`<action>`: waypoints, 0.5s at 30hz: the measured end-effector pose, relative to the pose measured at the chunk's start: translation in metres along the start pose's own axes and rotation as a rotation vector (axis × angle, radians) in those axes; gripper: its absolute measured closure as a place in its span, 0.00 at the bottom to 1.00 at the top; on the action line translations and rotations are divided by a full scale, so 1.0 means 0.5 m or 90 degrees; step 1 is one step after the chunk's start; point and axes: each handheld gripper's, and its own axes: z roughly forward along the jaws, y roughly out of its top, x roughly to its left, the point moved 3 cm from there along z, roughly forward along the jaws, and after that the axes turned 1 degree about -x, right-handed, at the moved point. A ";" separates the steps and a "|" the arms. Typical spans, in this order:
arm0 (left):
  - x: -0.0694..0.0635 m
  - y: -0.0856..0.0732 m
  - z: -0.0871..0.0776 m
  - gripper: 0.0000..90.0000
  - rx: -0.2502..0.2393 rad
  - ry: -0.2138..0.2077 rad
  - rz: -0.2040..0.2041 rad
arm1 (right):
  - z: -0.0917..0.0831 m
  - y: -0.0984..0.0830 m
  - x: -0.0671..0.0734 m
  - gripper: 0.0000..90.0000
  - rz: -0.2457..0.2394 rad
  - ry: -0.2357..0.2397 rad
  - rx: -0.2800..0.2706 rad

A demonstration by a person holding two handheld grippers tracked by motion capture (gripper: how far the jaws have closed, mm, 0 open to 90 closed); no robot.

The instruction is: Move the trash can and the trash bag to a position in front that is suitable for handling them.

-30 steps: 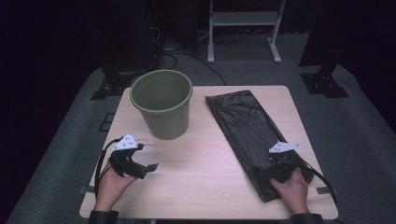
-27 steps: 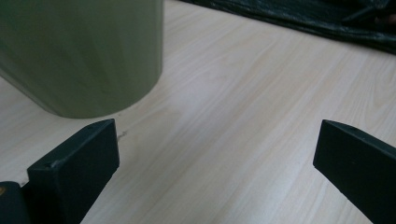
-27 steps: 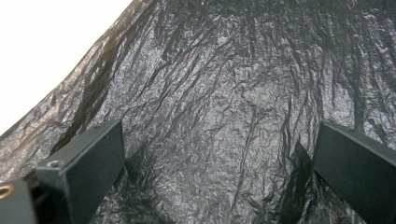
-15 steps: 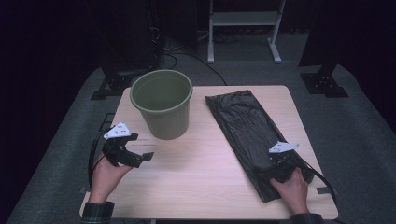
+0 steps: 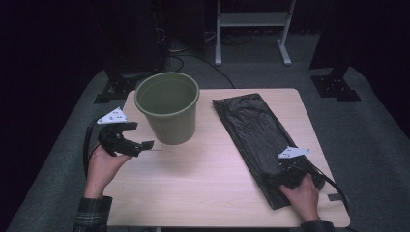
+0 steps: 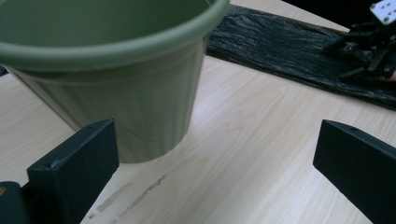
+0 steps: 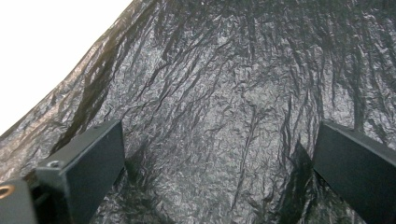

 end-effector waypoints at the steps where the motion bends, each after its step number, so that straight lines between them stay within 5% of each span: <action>1: 0.003 0.005 -0.001 0.00 0.000 -0.001 0.000 | 0.000 0.000 0.000 0.01 0.000 0.000 0.000; 15: 0.055 0.071 -0.011 0.00 -0.013 0.013 0.000 | 0.000 0.000 0.000 0.01 0.000 0.000 0.000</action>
